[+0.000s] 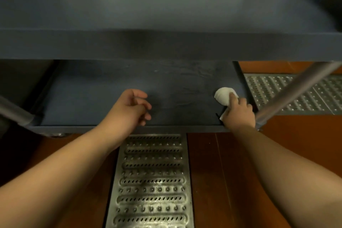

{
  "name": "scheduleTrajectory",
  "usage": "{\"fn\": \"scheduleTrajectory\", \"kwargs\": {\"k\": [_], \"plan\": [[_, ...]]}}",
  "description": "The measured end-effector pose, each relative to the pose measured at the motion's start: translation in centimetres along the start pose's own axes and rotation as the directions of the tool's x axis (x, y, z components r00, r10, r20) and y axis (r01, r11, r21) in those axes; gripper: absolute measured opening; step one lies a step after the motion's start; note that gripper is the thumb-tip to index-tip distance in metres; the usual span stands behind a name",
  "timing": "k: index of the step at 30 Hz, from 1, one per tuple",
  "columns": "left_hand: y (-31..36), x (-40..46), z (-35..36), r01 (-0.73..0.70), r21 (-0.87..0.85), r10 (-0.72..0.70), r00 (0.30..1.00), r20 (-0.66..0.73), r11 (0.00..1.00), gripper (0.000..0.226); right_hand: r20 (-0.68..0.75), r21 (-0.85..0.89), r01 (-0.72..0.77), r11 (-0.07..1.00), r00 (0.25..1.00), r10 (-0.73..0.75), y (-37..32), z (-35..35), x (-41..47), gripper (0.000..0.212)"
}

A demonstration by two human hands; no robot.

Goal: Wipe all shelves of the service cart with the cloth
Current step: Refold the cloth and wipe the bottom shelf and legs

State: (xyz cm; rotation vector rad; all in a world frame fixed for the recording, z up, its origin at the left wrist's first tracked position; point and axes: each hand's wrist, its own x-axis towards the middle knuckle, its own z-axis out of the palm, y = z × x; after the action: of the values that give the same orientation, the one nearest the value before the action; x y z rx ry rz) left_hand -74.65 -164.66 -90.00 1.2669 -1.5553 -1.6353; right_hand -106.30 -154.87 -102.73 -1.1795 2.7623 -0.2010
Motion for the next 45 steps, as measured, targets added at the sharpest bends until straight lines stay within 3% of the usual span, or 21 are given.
{"fn": "scheduleTrajectory", "kwargs": {"k": [3, 7, 12, 17, 22, 30, 39, 45], "plan": [[-0.7, 0.0, -1.0, -0.017, 0.051, 0.014, 0.999, 0.048, 0.999, 0.033, -0.020, -0.007, -0.025, 1.000, 1.000, 0.025, -0.3, 0.5, -0.2, 0.072], [-0.7, 0.9, -3.2, -0.005, 0.024, 0.005, 1.000, 0.014, 1.000, 0.033, 0.024, 0.038, -0.027, 0.999, 0.999, 0.026, 0.3, 0.2, 0.5, 0.067], [-0.2, 2.4, -2.8, -0.012, -0.021, 0.014, 0.998, 0.055, 1.000, 0.034, 0.116, 0.043, -0.166, 0.985, 0.980, 0.160, -1.0, -0.5, 0.6, 0.065], [-1.4, 2.8, -2.4, 0.009, -0.024, -0.007, 0.994, 0.111, 1.000, 0.037, 0.021, 0.004, -0.130, 0.992, 0.991, 0.130, -1.6, 0.5, -0.9, 0.066], [-1.2, 2.6, -3.8, 0.021, -0.069, -0.016, 0.996, 0.082, 0.997, 0.037, -0.001, 0.030, -0.130, 0.991, 0.991, 0.130, -2.6, 0.5, -0.8, 0.070], [-1.7, 1.8, -7.8, 0.018, -0.074, -0.015, 0.999, 0.047, 0.997, 0.037, -0.020, 0.068, -0.061, 0.996, 0.998, 0.063, -10.5, 3.0, -3.0, 0.073], [-1.2, 0.5, -14.3, 0.011, -0.102, -0.016, 0.999, -0.042, 0.995, 0.035, 0.092, 0.138, -0.020, 0.990, 0.996, 0.007, -20.0, 4.1, -5.3, 0.084], [-0.7, -0.3, -19.7, -0.005, -0.123, -0.013, 0.989, -0.147, 0.992, 0.033, 0.168, 0.173, 0.118, 0.978, 0.975, -0.147, -30.0, 5.9, -7.5, 0.089]]}}
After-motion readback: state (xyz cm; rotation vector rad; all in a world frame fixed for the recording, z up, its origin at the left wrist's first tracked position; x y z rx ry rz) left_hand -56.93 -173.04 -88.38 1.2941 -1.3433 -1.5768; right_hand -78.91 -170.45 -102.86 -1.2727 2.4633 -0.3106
